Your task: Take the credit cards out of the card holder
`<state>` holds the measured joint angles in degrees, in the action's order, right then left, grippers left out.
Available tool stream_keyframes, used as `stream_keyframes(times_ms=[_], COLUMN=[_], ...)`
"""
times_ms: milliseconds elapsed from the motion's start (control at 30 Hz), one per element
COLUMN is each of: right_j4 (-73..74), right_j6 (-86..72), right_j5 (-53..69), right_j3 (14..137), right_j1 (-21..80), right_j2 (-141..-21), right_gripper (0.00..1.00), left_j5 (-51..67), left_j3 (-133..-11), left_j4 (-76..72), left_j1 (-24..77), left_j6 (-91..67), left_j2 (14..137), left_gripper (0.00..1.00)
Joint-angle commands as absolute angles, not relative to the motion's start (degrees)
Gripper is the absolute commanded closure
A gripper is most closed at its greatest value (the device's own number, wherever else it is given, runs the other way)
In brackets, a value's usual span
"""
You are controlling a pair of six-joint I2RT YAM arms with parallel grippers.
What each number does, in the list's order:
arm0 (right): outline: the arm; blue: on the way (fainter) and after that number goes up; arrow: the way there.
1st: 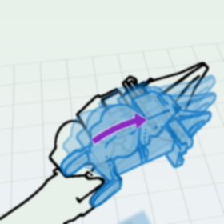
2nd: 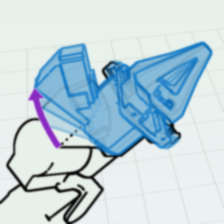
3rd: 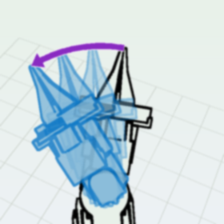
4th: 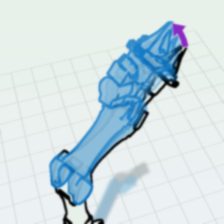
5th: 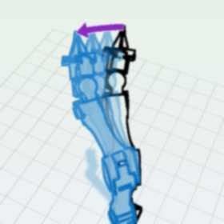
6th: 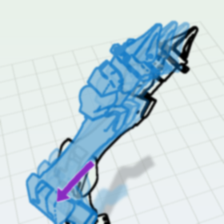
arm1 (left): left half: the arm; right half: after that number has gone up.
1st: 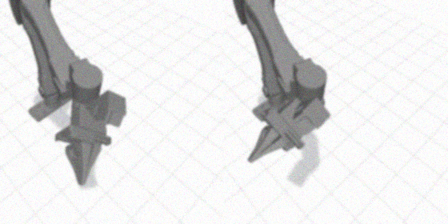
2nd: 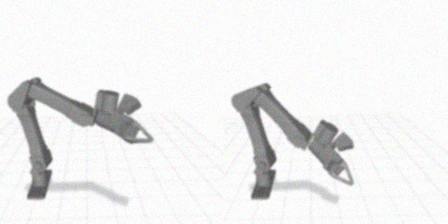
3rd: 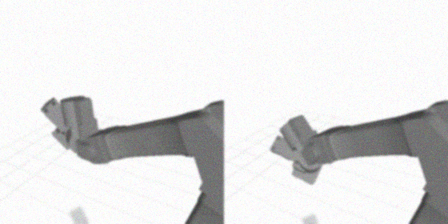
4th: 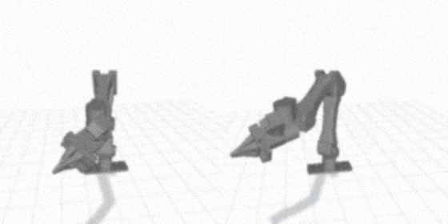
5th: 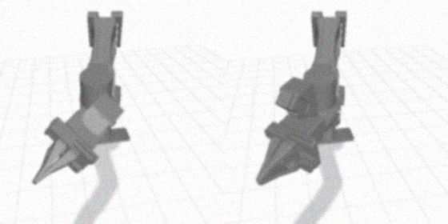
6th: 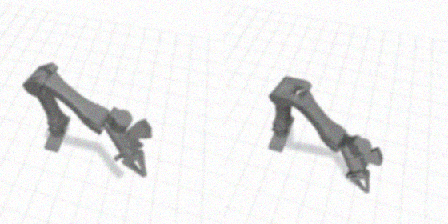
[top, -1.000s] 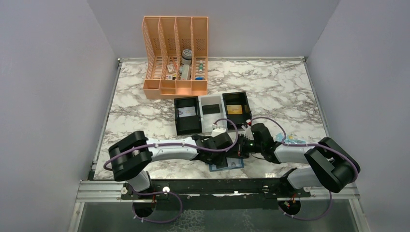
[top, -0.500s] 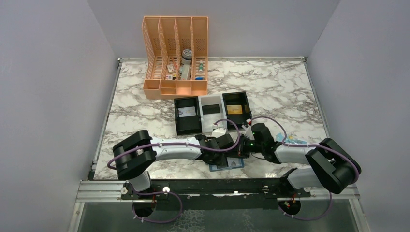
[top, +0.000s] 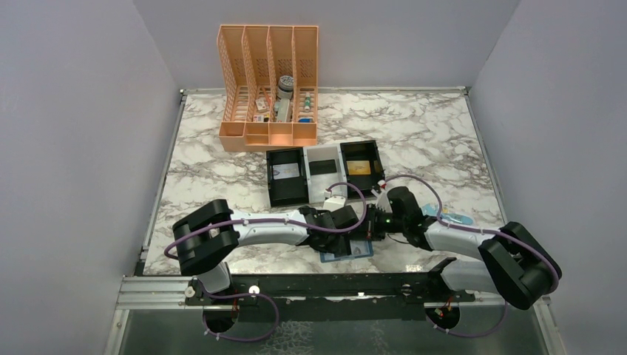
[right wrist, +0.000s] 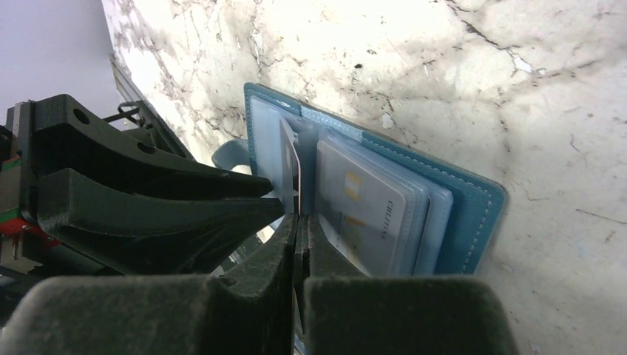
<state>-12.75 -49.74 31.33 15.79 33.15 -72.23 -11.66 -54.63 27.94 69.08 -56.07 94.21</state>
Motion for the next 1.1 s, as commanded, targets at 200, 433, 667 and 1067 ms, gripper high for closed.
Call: stream_keyframes(times_ms=[200, 433, 667, 1067], right_j4=[-15.9, -24.8, -20.3, -9.2], right_j6=[-50.2, -51.5, -48.9, -43.4], right_j5=[35.2, 40.1, 38.0, 33.7], right_j3=[15.3, 14.2, 15.3, 16.7], right_j1=[32.3, 32.3, 32.3, 31.6], right_j2=[-72.5, -78.7, -78.8, -71.6], right_gripper=[0.84, 0.77, 0.96, 0.92], left_j5=[-15.0, -14.9, -14.9, -15.0], left_j3=[-53.6, -54.0, -54.1, -54.9], left_j4=[32.3, 32.3, 32.3, 32.4], left_j1=[69.2, 69.1, 69.2, 69.1], left_j6=[-55.8, -55.8, -55.9, -55.3], left_j2=[96.7, 97.1, 97.1, 97.1], left_gripper=[0.78, 0.79, 0.79, 0.8])
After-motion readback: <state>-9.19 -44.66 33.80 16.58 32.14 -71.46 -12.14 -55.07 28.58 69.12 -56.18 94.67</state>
